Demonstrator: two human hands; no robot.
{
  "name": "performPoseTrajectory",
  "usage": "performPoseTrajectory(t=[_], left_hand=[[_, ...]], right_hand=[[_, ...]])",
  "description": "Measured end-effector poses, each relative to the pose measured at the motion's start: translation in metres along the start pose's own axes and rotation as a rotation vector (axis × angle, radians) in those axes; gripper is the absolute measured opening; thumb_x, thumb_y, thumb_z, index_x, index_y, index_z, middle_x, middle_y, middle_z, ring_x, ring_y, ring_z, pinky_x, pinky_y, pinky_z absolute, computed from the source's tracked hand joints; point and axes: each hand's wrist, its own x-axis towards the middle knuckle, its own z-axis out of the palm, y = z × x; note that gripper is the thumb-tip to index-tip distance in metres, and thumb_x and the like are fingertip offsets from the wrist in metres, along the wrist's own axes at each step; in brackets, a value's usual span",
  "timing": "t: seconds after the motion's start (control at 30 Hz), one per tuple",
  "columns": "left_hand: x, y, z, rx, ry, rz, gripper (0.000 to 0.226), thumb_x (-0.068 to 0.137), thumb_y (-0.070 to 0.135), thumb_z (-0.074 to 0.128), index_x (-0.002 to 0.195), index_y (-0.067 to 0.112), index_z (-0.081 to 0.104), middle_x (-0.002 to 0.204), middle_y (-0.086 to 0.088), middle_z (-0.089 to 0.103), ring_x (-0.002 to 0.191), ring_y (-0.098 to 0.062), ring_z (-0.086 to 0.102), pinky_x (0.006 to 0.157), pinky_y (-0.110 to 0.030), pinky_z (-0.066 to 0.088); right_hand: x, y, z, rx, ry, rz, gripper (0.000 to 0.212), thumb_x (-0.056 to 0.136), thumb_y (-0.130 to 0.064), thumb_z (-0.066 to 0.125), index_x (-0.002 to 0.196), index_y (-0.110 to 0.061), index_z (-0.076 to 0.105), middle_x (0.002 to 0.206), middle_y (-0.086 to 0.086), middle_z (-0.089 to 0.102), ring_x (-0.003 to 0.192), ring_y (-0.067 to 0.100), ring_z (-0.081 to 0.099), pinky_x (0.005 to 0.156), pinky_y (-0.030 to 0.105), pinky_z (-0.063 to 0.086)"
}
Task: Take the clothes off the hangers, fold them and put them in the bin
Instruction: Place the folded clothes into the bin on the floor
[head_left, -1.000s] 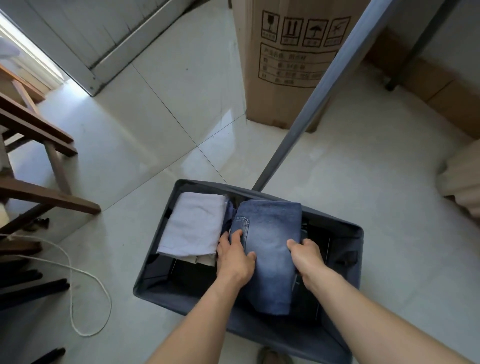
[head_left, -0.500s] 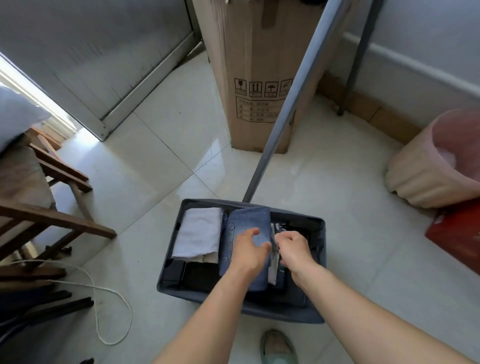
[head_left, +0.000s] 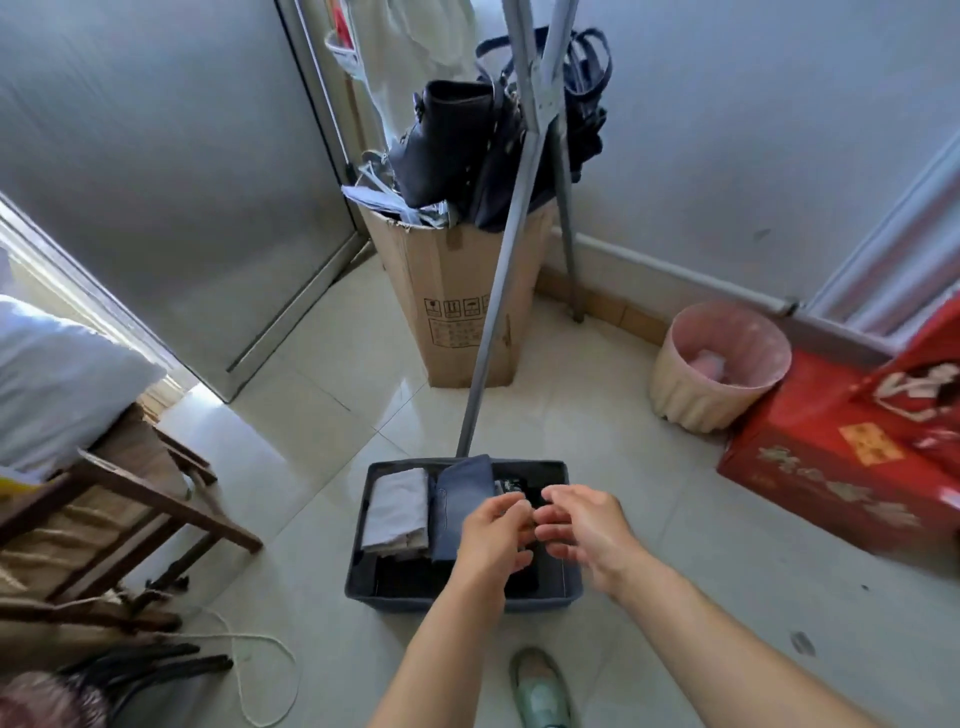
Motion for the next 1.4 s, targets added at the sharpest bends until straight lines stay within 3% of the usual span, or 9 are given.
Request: performPoseTrajectory(t=[0.17,0.5,0.73,0.9,1.03,1.13,1.23,1.3,1.4], left_hand=[[-0.095,0.032,0.034,-0.02,-0.1,0.09,0.019,0.097,0.01,0.055,0.114,0.007,0.064,0.083,-0.01,0.068,0.066,-0.017,0.06,0.058,-0.026,0.047],[-0.26,0.061,0.178,0.137,-0.39,0.123,0.011,0.095,0.012,0.057,0.101,0.013,0.065,0.073,-0.004,0.07,0.064,-0.018,0.063,0.063,-0.027,0.047],[-0.357,0.053,0.297,0.285,-0.607,0.25,0.014,0.095,0.021,0.058,0.103,0.016,0.07,0.083,-0.007,0.075,0.078,-0.021,0.069,0.076,-0.034,0.052],[-0.43,0.036,0.382,0.306,-0.758,0.288,0.015,0.095,0.019,0.059,0.099,0.016,0.073,0.093,-0.017,0.075,0.09,-0.036,0.071,0.091,-0.045,0.053],[-0.48,0.023,0.449,0.328,-0.836,0.334,0.015,0.097,0.019,0.058,0.099,0.014,0.072,0.086,-0.011,0.075,0.076,-0.021,0.07,0.069,-0.032,0.055],[-0.516,0.01,0.495,0.339,-0.905,0.365,0.017,0.098,0.017,0.056,0.107,0.008,0.067,0.091,-0.012,0.071,0.076,-0.021,0.065,0.067,-0.031,0.05],[-0.548,-0.006,0.535,0.399,-0.958,0.392,0.015,0.099,0.021,0.054,0.106,0.013,0.065,0.108,-0.012,0.071,0.092,-0.027,0.066,0.077,-0.035,0.053],[-0.565,-0.016,0.557,0.448,-1.0,0.413,0.016,0.099,0.024,0.055,0.107,0.015,0.066,0.107,-0.01,0.072,0.094,-0.026,0.069,0.08,-0.035,0.055],[-0.593,-0.029,0.588,0.53,-1.075,0.446,0.017,0.1,0.028,0.053,0.106,0.018,0.066,0.106,-0.008,0.073,0.09,-0.021,0.07,0.081,-0.034,0.055]], right_hand=[[-0.098,-0.029,-0.046,0.017,0.003,-0.119,0.019,0.099,-0.015,0.047,0.091,-0.009,0.064,0.072,0.006,0.064,0.06,0.017,0.056,0.058,0.026,0.044],[-0.262,-0.06,-0.201,-0.035,0.214,-0.278,0.019,0.098,-0.016,0.048,0.094,-0.008,0.066,0.07,0.005,0.064,0.058,0.015,0.057,0.055,0.024,0.043],[-0.363,-0.064,-0.331,-0.018,0.428,-0.353,0.02,0.099,-0.018,0.048,0.096,-0.012,0.067,0.071,0.004,0.069,0.062,0.015,0.063,0.058,0.027,0.047],[-0.433,-0.057,-0.422,-0.028,0.567,-0.394,0.019,0.098,-0.023,0.052,0.095,-0.017,0.069,0.084,0.005,0.073,0.076,0.017,0.068,0.062,0.027,0.052],[-0.49,-0.056,-0.494,-0.085,0.639,-0.449,0.02,0.099,-0.018,0.05,0.1,-0.008,0.067,0.08,0.008,0.07,0.065,0.015,0.062,0.053,0.019,0.048],[-0.534,-0.051,-0.55,-0.234,0.786,-0.464,0.021,0.099,-0.021,0.05,0.091,-0.011,0.066,0.073,0.004,0.068,0.054,0.011,0.059,0.046,0.017,0.042],[-0.576,-0.046,-0.616,-0.299,1.049,-0.489,0.025,0.096,-0.022,0.048,0.079,-0.011,0.064,0.069,0.007,0.069,0.052,0.014,0.057,0.057,0.033,0.051],[-0.603,-0.049,-0.66,-0.31,1.242,-0.495,0.025,0.091,-0.023,0.047,0.078,-0.011,0.065,0.071,0.01,0.069,0.063,0.025,0.061,0.068,0.044,0.055],[-0.644,-0.063,-0.716,-0.362,1.499,-0.534,0.021,0.092,-0.022,0.047,0.087,-0.016,0.066,0.093,0.006,0.069,0.089,0.033,0.061,0.077,0.041,0.051]])
